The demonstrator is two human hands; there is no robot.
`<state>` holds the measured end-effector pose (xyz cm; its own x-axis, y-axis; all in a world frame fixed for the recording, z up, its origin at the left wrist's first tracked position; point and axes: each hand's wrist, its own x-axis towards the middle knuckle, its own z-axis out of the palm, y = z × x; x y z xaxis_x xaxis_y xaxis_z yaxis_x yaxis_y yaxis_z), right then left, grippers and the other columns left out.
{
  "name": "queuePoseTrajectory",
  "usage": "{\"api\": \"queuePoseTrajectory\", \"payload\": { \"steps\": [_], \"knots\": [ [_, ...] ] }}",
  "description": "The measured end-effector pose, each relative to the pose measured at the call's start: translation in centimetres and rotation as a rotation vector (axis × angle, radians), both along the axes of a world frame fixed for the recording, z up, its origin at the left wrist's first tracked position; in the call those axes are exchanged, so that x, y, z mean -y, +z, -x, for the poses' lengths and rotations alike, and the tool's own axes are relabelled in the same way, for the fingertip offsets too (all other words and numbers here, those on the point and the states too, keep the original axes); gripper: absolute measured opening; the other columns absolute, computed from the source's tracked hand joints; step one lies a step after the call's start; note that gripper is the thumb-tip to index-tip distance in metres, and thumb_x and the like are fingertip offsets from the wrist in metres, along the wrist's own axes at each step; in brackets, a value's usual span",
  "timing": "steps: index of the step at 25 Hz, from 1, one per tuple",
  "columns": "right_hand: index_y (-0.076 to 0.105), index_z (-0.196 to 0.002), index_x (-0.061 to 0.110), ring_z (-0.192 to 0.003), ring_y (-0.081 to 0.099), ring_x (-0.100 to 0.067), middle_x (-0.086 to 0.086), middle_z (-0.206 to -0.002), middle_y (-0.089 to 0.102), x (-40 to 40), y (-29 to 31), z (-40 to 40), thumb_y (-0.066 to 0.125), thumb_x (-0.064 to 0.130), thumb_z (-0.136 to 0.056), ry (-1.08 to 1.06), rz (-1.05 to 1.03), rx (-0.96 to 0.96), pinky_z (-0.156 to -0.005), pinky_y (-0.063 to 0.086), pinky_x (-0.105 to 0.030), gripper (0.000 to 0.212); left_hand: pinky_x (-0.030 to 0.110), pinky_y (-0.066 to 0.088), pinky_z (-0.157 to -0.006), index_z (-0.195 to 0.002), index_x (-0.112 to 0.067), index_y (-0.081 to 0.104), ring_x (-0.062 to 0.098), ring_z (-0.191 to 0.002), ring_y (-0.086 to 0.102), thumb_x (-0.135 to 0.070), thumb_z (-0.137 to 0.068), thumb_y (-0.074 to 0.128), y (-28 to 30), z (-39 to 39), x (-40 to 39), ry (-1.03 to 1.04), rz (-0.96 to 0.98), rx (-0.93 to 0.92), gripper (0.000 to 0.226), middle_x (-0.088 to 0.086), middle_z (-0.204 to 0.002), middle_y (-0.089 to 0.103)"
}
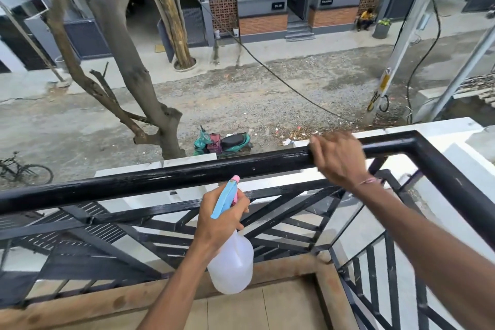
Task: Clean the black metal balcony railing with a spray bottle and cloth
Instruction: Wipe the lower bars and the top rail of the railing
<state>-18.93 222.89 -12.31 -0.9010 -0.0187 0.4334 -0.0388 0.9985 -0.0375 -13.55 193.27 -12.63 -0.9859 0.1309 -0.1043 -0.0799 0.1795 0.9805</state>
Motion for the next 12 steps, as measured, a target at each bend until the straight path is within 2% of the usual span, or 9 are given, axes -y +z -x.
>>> {"api": "queuePoseTrajectory", "payload": {
  "steps": [3, 5, 8, 10, 12],
  "knots": [
    [0.062, -0.085, 0.015, -0.069, 0.052, -0.023, -0.004, -0.074, 0.063, 8.9, -1.7, 0.7, 0.015, 0.041, -0.107, -0.010, 0.065, -0.102, -0.075, 0.044, -0.036, 0.059, 0.025, 0.049, -0.052, -0.068, -0.012, 0.062, 0.012, -0.070, 0.066, -0.024, -0.077, 0.064, 0.0, -0.2, 1.6, 0.037, 0.002, -0.020, 0.016, 0.007, -0.072, 0.064],
    [0.064, -0.087, 0.015, -0.069, 0.051, -0.022, -0.004, -0.077, 0.064, 13.5, -2.1, 1.2, 0.016, 0.042, -0.107, 0.019, 0.088, -0.133, -0.073, 0.040, -0.035, 0.058, 0.027, 0.050, -0.051, -0.071, -0.009, 0.063, 0.016, -0.074, 0.068, -0.026, -0.077, 0.065, -0.1, -0.3, 2.9, 0.081, -0.002, -0.022, 0.017, 0.006, -0.073, 0.065],
    [0.063, -0.090, 0.014, -0.072, 0.055, -0.025, -0.006, -0.081, 0.062, 20.5, -2.3, 1.8, 0.020, 0.045, -0.108, 0.145, 0.038, -0.140, -0.076, 0.044, -0.039, 0.055, 0.028, 0.051, -0.050, -0.076, 0.000, 0.061, 0.019, -0.076, 0.069, -0.017, -0.084, 0.069, -0.3, -0.5, 4.7, 0.134, -0.016, -0.036, 0.020, 0.008, -0.073, 0.064],
    [0.062, -0.094, 0.013, -0.075, 0.053, -0.026, -0.006, -0.081, 0.058, 24.1, -2.7, 2.1, 0.026, 0.049, -0.108, 0.199, -0.017, -0.165, -0.080, 0.046, -0.040, 0.053, 0.029, 0.052, -0.049, -0.077, 0.003, 0.060, 0.024, -0.077, 0.068, -0.008, -0.089, 0.069, -0.7, -0.6, 6.0, 0.169, -0.016, -0.060, 0.018, 0.017, -0.076, 0.064],
    [0.061, -0.107, 0.009, -0.081, 0.055, -0.027, -0.007, -0.089, 0.059, 25.0, -3.2, 2.3, 0.031, 0.050, -0.108, 0.280, -0.045, -0.184, -0.086, 0.046, -0.041, 0.051, 0.029, 0.053, -0.049, -0.079, 0.002, 0.063, 0.034, -0.078, 0.067, -0.006, -0.092, 0.069, -1.0, -0.6, 7.0, 0.200, 0.000, -0.073, 0.016, 0.025, -0.080, 0.062]
  ]
}}
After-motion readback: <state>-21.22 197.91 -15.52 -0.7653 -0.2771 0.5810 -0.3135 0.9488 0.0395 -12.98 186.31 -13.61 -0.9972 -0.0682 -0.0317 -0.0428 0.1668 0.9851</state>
